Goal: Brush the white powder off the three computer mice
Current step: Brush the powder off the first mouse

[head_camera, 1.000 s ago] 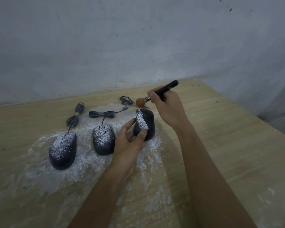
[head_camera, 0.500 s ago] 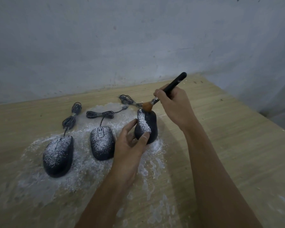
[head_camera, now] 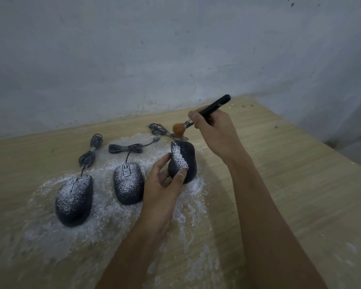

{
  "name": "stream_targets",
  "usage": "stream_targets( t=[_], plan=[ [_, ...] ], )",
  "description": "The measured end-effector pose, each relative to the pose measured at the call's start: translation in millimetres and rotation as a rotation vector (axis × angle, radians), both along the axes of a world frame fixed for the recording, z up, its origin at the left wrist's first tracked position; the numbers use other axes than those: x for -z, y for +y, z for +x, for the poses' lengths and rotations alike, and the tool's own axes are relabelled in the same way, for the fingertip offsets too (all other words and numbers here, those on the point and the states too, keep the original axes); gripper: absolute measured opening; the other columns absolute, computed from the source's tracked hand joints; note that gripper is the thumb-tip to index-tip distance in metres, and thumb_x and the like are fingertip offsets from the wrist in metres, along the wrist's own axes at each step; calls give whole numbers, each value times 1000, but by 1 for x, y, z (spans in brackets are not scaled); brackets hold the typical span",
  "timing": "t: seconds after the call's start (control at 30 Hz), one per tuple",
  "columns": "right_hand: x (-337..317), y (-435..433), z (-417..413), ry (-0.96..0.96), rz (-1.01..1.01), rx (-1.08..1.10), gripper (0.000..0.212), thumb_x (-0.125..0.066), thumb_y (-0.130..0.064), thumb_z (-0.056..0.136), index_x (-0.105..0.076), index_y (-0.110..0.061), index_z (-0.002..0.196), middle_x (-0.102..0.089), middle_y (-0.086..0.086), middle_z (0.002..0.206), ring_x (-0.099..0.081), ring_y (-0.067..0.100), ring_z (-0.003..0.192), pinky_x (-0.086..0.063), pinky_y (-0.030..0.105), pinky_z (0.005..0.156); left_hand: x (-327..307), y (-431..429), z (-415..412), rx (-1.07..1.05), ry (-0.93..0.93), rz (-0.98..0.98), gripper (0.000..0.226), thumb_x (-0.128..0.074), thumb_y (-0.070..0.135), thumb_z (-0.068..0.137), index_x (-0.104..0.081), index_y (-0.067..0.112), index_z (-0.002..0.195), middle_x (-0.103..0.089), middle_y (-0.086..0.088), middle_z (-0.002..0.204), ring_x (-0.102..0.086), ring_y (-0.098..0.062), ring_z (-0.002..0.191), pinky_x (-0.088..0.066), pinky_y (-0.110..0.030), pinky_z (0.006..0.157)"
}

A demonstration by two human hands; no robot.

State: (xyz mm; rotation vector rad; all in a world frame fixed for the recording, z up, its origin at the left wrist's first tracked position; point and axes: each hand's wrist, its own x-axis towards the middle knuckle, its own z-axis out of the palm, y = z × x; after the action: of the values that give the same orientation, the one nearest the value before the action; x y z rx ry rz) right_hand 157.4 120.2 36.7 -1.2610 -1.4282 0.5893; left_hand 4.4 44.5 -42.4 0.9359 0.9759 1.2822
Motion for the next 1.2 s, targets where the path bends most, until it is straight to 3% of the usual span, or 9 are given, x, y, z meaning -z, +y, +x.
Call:
stream_targets(
  t=[0.13,0.2,0.33,0.53,0.7,0.87,0.97,1.1,1.2],
  plan=[
    [-1,0,6,-122,-35,33,20,-62,-28,95,-70,-14,84,-57,-18,54,-48,-2,49,-36,14,50,-1,0,0,3,3,1,49,-70,12,92,-56,32,135,-75,4,117,-72,-14,108,-58,-35,89],
    [-1,-3,2,-152,-39,-21,16,-65,-31,96,-71,-23,83,-61,-22,59,-55,-4,58,-42,13,58,-1,0,0,9,6,5,49,-69,11,93,-56,32,135,-75,4,117,-72,-14,108,-58,-35,88],
    [-4,-4,-4,-63,19,-37,15,-66,-30,96,-69,-34,82,-68,-7,73,-62,11,68,-50,33,67,-1,0,0,2,-5,3,49,-69,11,93,-56,29,136,-75,4,116,-72,-14,108,-57,-36,90],
    [-2,-4,2,-115,-37,-77,13,-66,-32,93,-72,-29,82,-63,-24,61,-55,-4,58,-42,13,57,0,0,0,10,16,4,49,-71,11,92,-57,32,134,-75,2,118,-72,-13,107,-58,-37,91],
    [-3,-2,-3,-6,3,-30,14,-68,-32,95,-71,-32,81,-71,6,76,-63,12,73,-53,40,72,0,0,0,0,42,17,49,-73,14,91,-57,34,133,-74,4,119,-72,-11,106,-57,-39,92],
    [0,-4,2,-88,-67,-81,13,-67,-30,92,-73,-24,82,-63,-14,63,-56,0,61,-45,16,59,-1,0,1,4,40,7,46,-73,13,90,-59,38,125,-76,6,115,-73,-10,104,-58,-36,88],
    [-2,-4,-4,-20,-38,-103,15,-69,-26,95,-73,-31,82,-72,-12,77,-65,5,76,-52,23,74,-2,-1,1,-8,22,-4,47,-73,12,90,-59,34,129,-75,4,116,-73,-11,103,-59,-34,87],
    [-6,-5,5,21,-23,-20,14,-67,-28,91,-73,-19,83,-70,15,79,-59,11,70,-47,29,66,-3,0,2,-19,4,-27,45,-71,11,91,-58,29,130,-76,4,114,-73,-13,104,-58,-35,87],
    [-4,-7,7,-85,-87,-80,14,-68,-27,91,-73,-17,82,-65,6,70,-56,8,66,-46,25,64,-4,0,3,-25,-3,-38,42,-71,10,91,-58,26,128,-76,2,113,-73,-13,103,-59,-33,85]
  ],
)
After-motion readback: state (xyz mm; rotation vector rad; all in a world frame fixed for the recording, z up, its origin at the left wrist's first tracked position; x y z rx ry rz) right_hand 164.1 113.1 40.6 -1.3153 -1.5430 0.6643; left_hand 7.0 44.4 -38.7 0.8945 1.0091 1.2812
